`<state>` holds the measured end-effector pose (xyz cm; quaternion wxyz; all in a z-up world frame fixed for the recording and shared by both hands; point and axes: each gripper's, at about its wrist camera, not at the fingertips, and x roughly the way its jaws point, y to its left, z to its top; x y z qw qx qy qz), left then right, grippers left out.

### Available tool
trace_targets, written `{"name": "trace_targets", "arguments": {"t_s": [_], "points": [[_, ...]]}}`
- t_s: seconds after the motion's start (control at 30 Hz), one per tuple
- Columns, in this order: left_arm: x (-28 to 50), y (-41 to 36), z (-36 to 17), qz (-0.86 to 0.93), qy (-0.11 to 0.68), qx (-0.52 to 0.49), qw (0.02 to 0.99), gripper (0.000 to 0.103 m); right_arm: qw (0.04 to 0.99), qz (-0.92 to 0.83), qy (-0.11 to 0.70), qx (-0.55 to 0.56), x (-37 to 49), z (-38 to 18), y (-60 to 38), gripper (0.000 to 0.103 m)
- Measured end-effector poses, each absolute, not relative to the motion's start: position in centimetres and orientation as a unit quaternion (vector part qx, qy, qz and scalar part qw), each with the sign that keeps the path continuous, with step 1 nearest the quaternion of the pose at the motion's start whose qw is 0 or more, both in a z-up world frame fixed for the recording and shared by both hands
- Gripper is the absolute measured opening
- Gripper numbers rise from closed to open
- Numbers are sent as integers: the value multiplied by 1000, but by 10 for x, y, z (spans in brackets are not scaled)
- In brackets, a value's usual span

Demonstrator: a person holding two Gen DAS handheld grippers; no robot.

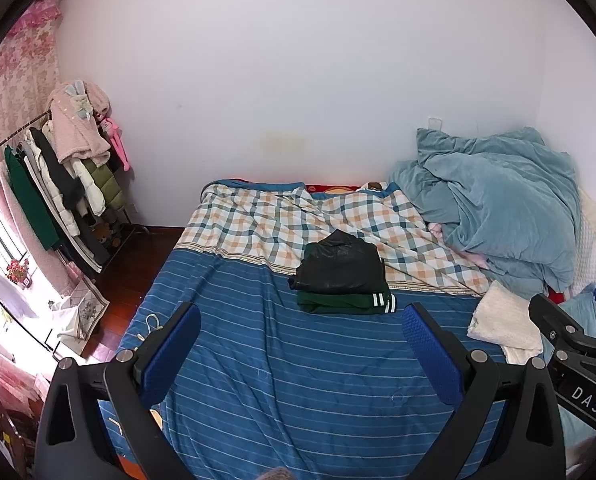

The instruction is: Fold large clothes

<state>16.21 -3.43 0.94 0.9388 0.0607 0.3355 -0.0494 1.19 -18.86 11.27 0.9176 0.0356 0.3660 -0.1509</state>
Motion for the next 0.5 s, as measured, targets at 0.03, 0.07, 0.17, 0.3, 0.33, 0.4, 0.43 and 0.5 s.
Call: {"name": "trace_targets", "arguments": {"t_s": [0.03, 0.07, 0.17, 0.3, 0.33, 0.4, 0.43, 0.5], "points": [[162, -34, 10, -49, 335, 60, 939, 103, 918, -151, 366, 35, 12, 113, -188, 100], [161, -34, 11, -50, 335, 60, 939, 103, 918, -151, 366, 35, 12, 113, -188, 100], [162, -34, 10, -50, 335, 60, 939, 103, 917, -151, 367, 35, 12, 112, -188, 100], [162, -34, 10, -49, 336, 60, 939, 103, 917, -149, 368, 35, 11, 113, -188, 100], [162, -33, 10, -50, 336, 61, 938, 103, 917, -148, 368, 35, 13, 114, -188, 100], [162, -33, 10, -52, 336, 58, 939, 103, 917, -147, 369, 35, 15, 114, -188, 100], [161, -33, 10, -50, 334, 57, 939, 103, 917, -147, 368, 34, 14, 114, -186, 100], [160, -29, 11, -46, 332, 53, 941, 103, 917, -148, 368, 34, 13, 114, -186, 100]]}}
